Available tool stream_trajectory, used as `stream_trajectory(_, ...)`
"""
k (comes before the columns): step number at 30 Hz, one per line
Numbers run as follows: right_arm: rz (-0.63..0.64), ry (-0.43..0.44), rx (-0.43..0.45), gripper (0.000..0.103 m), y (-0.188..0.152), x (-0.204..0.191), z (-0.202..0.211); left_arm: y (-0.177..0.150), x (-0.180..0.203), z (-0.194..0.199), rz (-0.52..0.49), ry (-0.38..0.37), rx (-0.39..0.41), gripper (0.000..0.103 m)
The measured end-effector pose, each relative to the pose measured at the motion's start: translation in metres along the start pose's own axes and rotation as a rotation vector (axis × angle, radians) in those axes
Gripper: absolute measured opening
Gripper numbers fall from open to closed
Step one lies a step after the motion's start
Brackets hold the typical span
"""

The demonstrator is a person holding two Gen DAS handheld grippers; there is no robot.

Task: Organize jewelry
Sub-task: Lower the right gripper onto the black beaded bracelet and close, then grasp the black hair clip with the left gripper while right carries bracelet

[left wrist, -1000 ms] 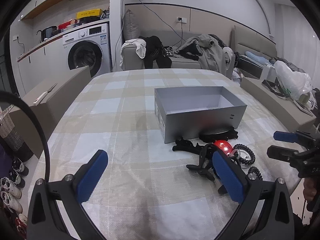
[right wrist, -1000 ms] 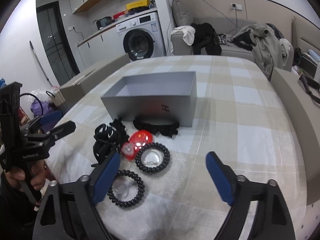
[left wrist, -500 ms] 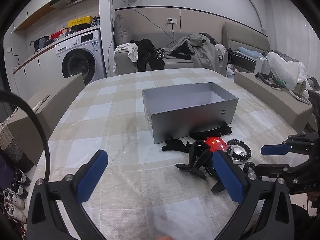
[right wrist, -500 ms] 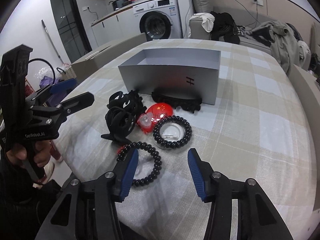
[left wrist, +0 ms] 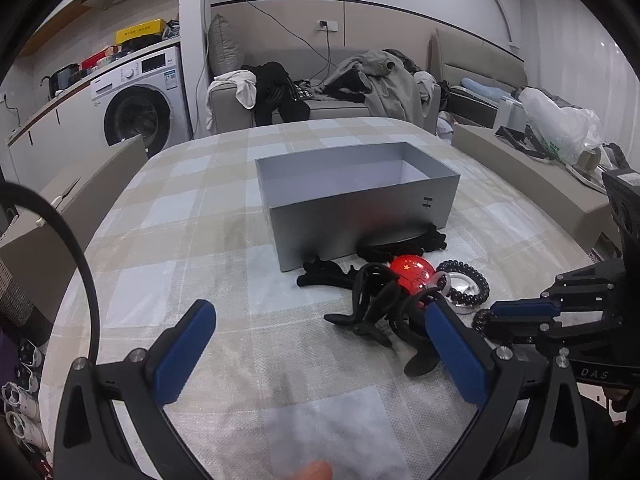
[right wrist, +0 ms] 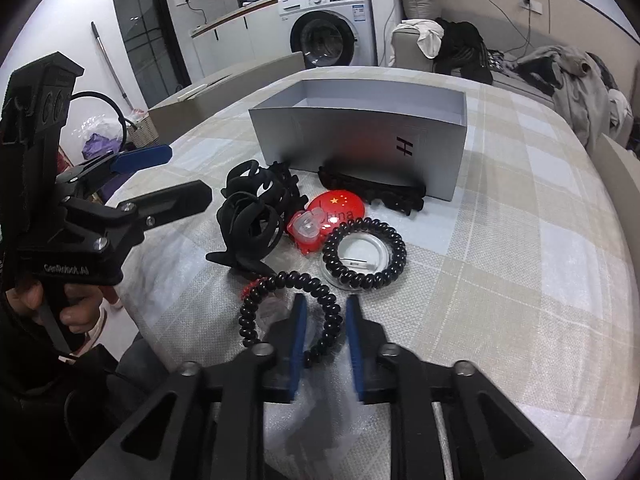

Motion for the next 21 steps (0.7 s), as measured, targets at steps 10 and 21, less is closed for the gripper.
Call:
stream_trajectory(10,-0.030,0.005,0.117,0.009,0.013,0.004,0.028,-0.001,0.006,-0.006,-0.007,-0.035,-0.039,0.102)
stream_trajectory(21,-0.137,-0.027,0.228,0.009,0.031,0.028,0.049,0.004,0.022,-0.001,-0.086,-0.079,-0.008,0.097)
Point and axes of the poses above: each gripper's, at about its wrist camera, not at the fingertips, and z roughly against the way its jaws point, x to its right, y to its top, the point moved 9 cm from there along -z, roughly the way its jaws point, and after that the axes turned 5 degrees about x, right-handed, at the moved point
